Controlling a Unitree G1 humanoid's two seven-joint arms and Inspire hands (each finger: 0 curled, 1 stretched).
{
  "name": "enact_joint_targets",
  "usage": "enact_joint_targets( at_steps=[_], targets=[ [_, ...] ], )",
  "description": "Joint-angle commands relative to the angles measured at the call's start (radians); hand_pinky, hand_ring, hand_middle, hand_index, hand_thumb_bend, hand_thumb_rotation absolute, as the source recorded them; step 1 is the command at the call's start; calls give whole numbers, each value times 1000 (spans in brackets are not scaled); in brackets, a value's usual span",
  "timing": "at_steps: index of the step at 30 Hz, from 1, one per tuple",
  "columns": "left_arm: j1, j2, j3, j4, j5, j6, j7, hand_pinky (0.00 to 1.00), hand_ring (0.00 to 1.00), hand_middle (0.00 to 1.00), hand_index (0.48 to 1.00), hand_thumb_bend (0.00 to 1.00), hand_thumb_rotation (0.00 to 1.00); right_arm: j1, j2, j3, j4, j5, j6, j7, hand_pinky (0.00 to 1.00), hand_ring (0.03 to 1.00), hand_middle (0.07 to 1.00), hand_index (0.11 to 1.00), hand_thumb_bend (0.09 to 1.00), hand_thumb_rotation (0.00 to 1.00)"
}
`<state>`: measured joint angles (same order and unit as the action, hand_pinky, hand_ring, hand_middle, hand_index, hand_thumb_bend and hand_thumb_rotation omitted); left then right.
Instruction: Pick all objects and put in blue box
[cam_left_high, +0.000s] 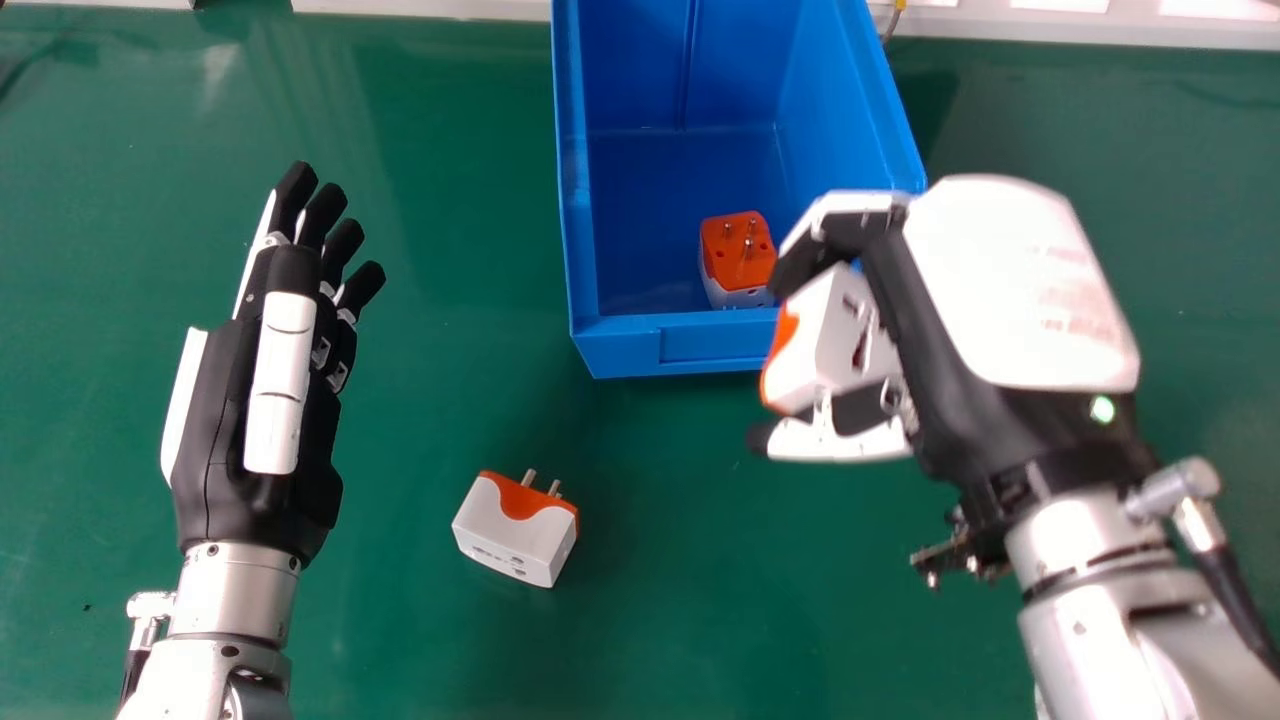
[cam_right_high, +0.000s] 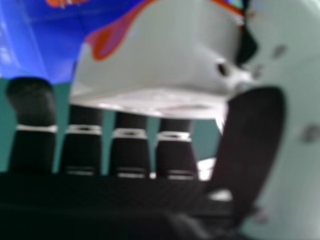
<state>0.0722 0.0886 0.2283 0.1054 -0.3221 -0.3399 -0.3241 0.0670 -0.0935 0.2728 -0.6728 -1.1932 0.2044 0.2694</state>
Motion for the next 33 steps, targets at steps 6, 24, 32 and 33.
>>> enact_joint_targets(
  at_steps=[6, 24, 32, 33],
  targets=[
    [2, -6, -3, -16, -8, -16, -1, 938, 968, 974, 961, 762, 815, -234, 11, -40, 112, 63, 11, -1, 207, 274, 402, 494, 519, 0],
    [-16, -9, -4, 30, 8, -49, 5, 939, 970, 979, 964, 788, 792, -550, -109, 21, 791, 153, -193, -412, 214, 320, 429, 497, 517, 0],
    [-21, -10, -4, 46, 10, -62, 10, 938, 970, 980, 965, 794, 784, -720, -164, 95, 1198, 164, -312, -681, 231, 337, 447, 509, 514, 0],
    [-22, -10, -3, 51, 9, -66, 9, 938, 970, 980, 965, 794, 784, -735, -167, 105, 1228, 165, -319, -697, 231, 337, 447, 509, 514, 0]
  ],
)
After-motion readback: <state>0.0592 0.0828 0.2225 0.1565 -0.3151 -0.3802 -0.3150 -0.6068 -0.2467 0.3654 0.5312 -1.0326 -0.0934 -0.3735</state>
